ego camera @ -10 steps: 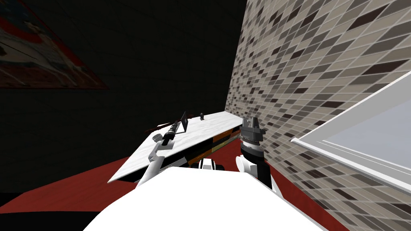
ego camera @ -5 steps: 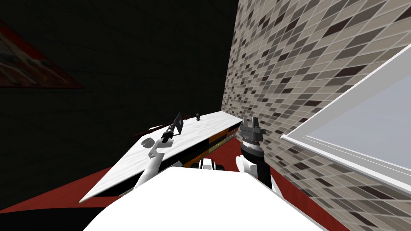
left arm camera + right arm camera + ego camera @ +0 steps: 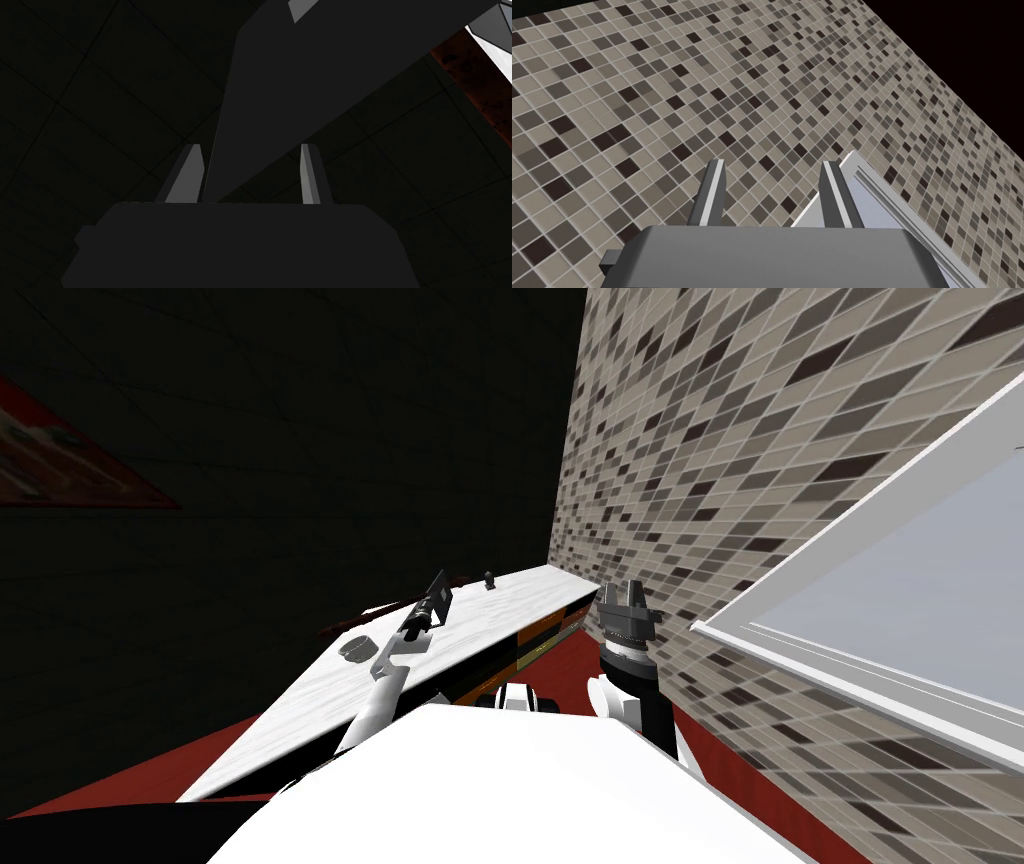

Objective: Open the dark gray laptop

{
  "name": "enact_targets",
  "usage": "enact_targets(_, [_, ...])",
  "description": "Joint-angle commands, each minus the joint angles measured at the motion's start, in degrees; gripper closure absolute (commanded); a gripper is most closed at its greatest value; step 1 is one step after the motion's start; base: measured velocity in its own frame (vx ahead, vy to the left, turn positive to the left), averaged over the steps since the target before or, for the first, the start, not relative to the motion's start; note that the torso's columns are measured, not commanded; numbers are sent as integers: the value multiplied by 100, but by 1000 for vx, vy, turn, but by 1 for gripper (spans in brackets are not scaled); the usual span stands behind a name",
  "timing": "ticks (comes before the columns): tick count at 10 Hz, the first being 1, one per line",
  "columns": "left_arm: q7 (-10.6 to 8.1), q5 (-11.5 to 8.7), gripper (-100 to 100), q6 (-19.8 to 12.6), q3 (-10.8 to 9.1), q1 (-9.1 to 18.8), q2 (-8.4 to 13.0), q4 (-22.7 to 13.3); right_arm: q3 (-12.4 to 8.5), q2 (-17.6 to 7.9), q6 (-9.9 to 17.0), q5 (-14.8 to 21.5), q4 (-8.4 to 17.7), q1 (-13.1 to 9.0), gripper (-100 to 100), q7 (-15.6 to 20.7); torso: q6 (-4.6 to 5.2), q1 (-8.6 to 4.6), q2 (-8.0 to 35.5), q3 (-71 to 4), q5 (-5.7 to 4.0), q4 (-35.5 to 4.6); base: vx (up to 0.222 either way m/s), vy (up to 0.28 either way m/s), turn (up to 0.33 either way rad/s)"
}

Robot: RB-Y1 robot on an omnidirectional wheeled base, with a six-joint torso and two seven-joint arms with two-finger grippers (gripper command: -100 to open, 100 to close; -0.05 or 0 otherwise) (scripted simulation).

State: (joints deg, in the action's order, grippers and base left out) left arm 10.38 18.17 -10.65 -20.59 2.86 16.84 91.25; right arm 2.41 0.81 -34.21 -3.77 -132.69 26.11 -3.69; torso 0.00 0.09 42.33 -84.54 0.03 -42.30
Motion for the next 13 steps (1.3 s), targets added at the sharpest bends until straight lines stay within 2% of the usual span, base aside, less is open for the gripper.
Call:
enact_targets(1, [-243, -260, 100, -1, -35, 133, -130, -82, 0, 0, 0, 0, 0, 0, 0, 0, 7, 20, 13, 11, 27, -11, -60, 107, 66])
enact_targets(2, [-325, -347, 100, -1, -46, 177, -173, -109, -1, -1, 0, 0, 0, -1, 0, 0, 26, 28, 18, 19, 49, 2, -52, 117, 26])
enact_targets(7, [-730, -781, 100, -3, -104, 399, -389, -246, -1, -1, 0, 0, 0, 0, 0, 0, 23, -19, -28, -15, 5, 10, -38, 93, 24])
enact_targets(8, [-657, -720, 100, -11, -112, 370, -337, -253, -1, -1, 0, 0, 0, 0, 0, 0, 20, -17, -16, -7, 0, 1, -11, 43, 3])
enact_targets(9, [-857, -926, 100, 125, -131, 400, -490, -381, 0, 0, 0, 0, 0, 0, 0, 0, 11, -31, -7, -3, -8, -3, -9, 84, 41])
enact_targets(13, [-1220, -1319, 100, 413, -166, 461, -792, -628, -1, -1, 0, 0, 0, -1, 0, 0, 6, -15, 4, 2, -3, -3, -41, 87, 9])
